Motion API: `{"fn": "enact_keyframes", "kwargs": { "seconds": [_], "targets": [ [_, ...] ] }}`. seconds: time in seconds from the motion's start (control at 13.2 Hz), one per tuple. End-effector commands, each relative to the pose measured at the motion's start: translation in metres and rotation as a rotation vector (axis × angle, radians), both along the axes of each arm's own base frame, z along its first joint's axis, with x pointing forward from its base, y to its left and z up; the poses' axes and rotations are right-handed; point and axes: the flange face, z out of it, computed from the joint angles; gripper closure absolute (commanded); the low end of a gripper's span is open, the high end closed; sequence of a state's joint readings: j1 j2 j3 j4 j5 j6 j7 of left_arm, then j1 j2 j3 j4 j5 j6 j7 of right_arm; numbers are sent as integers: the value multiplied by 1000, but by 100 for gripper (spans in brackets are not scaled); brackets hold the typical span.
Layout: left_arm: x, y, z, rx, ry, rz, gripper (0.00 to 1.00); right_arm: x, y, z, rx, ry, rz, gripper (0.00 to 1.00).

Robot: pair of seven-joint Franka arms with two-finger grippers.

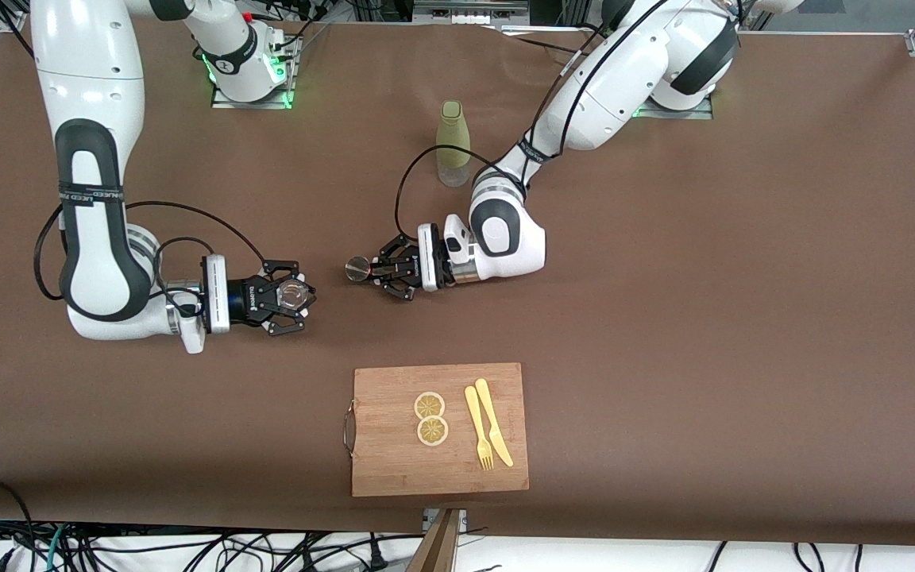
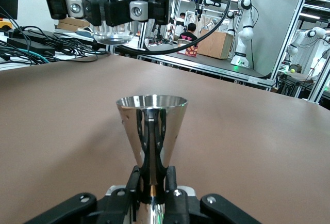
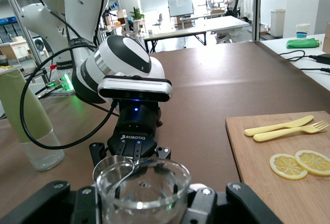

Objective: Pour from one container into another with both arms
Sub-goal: 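Lift the beaker with the right gripper above the jigger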

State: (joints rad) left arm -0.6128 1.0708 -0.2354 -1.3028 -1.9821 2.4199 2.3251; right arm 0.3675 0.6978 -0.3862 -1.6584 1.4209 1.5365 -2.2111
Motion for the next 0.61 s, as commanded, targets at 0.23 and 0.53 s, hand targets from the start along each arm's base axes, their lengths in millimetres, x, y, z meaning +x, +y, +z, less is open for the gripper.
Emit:
{"fn": "enact_keyframes", "kwargs": {
  "seconds": [0.23, 0.53],
  "targets": [
    [4, -6, 1, -7, 5, 28, 100, -21, 13, 32, -39, -22, -57, 91],
    [4, -6, 2, -8, 2, 27, 100, -36, 25, 40, -60, -32, -66, 91]
  ]
}}
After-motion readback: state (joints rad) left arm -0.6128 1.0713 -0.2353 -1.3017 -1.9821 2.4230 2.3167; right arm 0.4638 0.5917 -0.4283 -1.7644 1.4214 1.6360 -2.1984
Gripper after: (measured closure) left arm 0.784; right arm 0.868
